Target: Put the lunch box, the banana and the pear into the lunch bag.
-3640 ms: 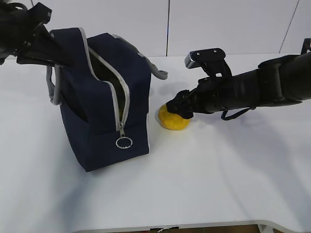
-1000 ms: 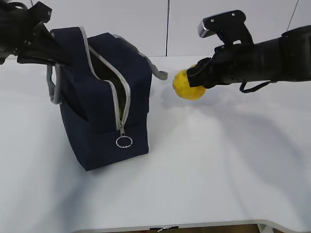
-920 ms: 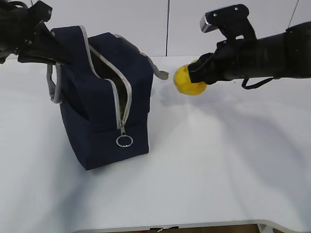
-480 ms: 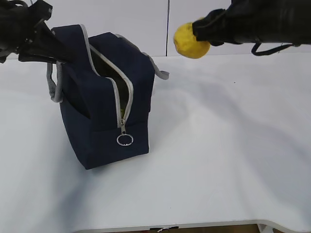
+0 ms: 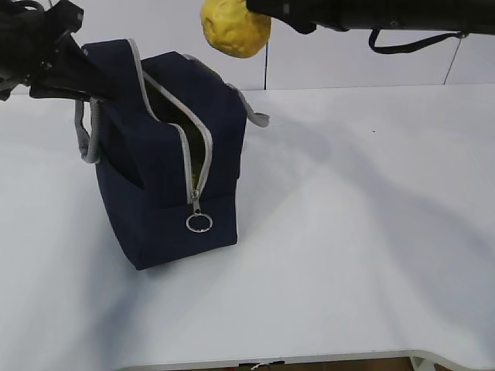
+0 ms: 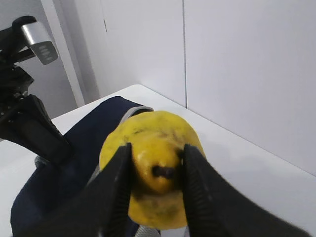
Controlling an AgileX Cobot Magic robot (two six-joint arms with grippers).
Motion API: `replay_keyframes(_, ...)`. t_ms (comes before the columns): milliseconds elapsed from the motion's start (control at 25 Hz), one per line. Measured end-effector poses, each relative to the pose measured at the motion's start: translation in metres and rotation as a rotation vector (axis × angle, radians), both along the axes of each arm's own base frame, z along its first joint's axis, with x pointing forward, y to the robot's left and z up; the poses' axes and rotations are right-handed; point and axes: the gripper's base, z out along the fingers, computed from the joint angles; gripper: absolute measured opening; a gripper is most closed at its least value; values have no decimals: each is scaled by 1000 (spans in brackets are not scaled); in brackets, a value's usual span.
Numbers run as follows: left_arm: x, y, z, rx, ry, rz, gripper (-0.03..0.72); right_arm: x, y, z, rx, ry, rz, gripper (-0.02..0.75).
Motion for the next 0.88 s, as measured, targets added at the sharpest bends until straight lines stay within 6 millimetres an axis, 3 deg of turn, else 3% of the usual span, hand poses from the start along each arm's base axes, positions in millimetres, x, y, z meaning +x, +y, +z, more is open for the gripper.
replay_keyframes(280, 0, 0, 0, 0, 0, 0, -3, -9, 31, -3, -24, -23, 97, 267)
replay_keyframes(480, 0, 0, 0, 0, 1, -1, -3, -5, 55, -10, -39, -30, 146, 267)
replay_keyframes(680, 0, 0, 0, 0, 1, -1, -3, 4, 62, -25, -69, -14, 150, 267)
replay_keyframes(880, 0, 0, 0, -6, 2, 0, -3, 7, 64, -41, -224, -91, 204, 267)
